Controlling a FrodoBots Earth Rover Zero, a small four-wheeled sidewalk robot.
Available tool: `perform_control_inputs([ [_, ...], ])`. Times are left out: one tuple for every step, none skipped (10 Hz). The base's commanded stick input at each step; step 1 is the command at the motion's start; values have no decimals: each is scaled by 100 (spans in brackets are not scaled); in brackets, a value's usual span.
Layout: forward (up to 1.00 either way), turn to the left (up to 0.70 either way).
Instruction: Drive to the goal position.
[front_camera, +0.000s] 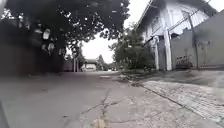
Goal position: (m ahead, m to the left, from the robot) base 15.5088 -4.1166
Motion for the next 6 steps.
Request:
perform_control_inputs([
  [100,0],
  [100,0],
  [100,0],
  [100,0],
  [100,0],
  [100,0],
])
